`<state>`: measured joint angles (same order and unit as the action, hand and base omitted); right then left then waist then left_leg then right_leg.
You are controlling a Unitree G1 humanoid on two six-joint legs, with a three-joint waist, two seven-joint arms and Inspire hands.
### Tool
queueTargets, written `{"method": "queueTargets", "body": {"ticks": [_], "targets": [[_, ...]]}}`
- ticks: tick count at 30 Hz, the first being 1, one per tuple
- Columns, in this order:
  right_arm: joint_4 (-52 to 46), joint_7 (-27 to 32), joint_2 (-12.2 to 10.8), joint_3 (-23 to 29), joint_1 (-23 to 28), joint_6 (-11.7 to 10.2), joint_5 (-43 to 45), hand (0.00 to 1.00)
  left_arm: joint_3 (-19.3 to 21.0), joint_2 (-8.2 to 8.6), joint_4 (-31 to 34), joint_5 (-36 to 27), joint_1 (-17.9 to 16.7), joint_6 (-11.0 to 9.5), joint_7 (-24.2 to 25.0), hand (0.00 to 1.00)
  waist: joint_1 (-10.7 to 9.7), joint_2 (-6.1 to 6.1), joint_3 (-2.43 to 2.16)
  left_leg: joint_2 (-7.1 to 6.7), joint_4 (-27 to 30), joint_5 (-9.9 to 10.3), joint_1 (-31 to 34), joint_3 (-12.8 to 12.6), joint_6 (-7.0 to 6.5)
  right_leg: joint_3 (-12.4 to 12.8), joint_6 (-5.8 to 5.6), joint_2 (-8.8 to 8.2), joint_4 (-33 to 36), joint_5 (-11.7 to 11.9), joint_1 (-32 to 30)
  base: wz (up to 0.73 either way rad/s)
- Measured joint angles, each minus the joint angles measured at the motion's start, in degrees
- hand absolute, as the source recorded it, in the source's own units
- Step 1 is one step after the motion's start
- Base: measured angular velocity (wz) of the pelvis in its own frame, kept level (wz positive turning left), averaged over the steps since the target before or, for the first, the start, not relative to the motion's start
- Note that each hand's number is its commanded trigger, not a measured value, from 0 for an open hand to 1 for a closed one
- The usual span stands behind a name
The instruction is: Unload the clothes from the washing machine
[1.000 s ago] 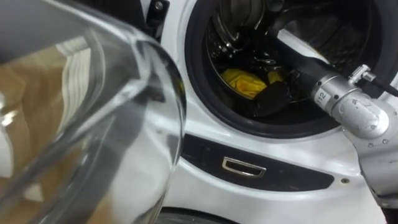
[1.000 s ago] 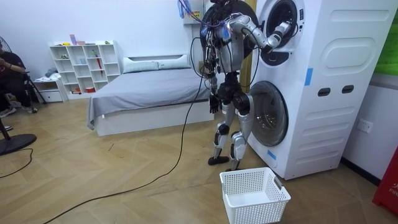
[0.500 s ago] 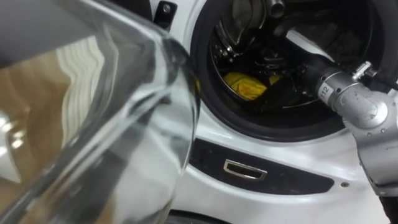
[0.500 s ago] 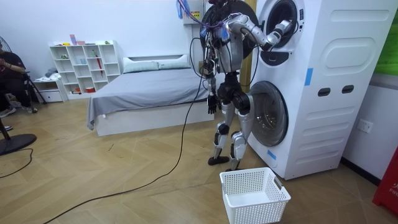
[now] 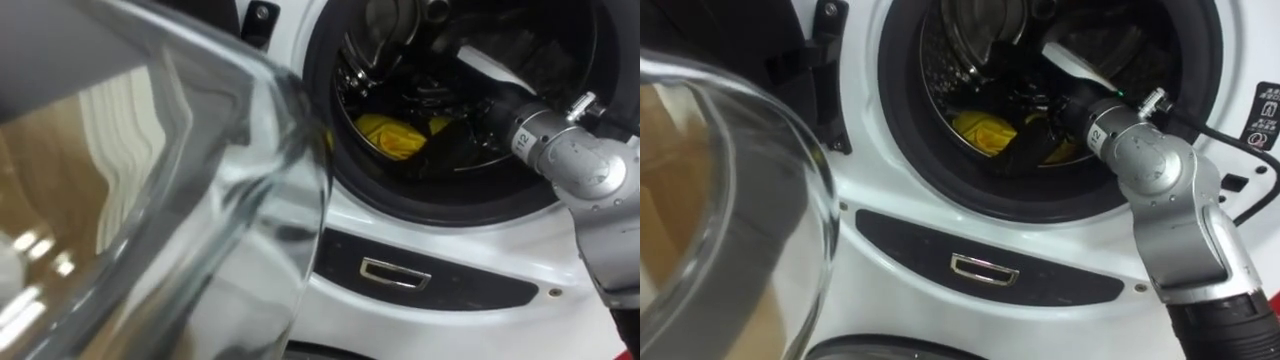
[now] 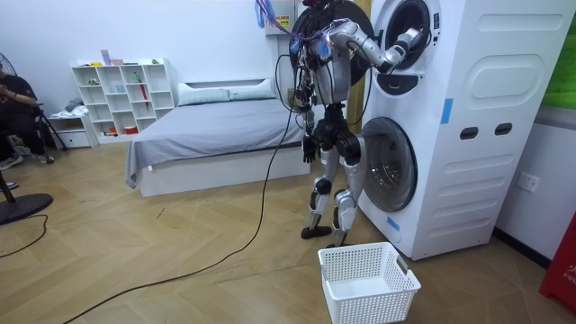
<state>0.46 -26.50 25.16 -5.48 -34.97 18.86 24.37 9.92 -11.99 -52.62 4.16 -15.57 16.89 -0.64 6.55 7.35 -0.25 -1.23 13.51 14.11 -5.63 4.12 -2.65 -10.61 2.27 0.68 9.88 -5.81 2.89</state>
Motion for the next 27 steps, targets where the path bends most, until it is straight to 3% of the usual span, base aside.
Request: {"method": "queueTargets", "body": {"ticks": [3,9,16,23,27], "targets": [[1.26,-2.49,0.0,-0.01,-2.05,0.33,2.24,0.0,0.05,-0.01,0.01,0.49,0.05,1.19,0.84,0.0,0.17,0.29,0.16,-0.11,-0.12,-0.05,0.07,0.24,-0.05,-0.32,-0.1,-0.07,0.05,-0.12,-0.11,0.03],[2.3,-6.83,1.87,0.04,-3.51,2.5,3.7,0.0,0.17,-0.13,0.0,0.54,0.04,2.44,2.07,0.0,2.06,1.99,0.31,-0.08,0.07,-0.05,-0.02,0.52,-0.05,-0.64,0.13,0.26,-0.13,0.03,0.24,0.01],[6.61,-8.7,2.22,0.1,-4.11,2.49,4.91,0.0,-0.06,-1.09,-0.31,1.05,2.01,2.45,2.38,0.0,4.55,2.96,0.87,-0.12,0.11,0.0,-1.35,0.94,0.1,-0.77,-0.25,0.21,-0.26,-0.43,1.57,0.02],[12.41,-9.55,3.84,-3.31,-5.13,2.56,4.91,0.0,-2.81,-2.28,-1.38,0.91,2.65,2.5,2.25,0.0,7.1,3.02,0.91,-0.16,0.12,-0.06,-2.18,1.2,0.4,-0.9,-0.31,0.22,-0.29,-0.42,2.46,0.01],[18.22,-10.73,5.08,-3.18,-6.46,3.81,2.3,0.0,-3.3,-2.65,-2.91,0.96,2.94,3.09,2.29,0.0,7.91,3.0,0.92,-0.41,0.24,-0.12,-2.29,2.64,0.51,-1.37,-0.34,0.32,-1.2,-0.37,3.54,0.18]]}}
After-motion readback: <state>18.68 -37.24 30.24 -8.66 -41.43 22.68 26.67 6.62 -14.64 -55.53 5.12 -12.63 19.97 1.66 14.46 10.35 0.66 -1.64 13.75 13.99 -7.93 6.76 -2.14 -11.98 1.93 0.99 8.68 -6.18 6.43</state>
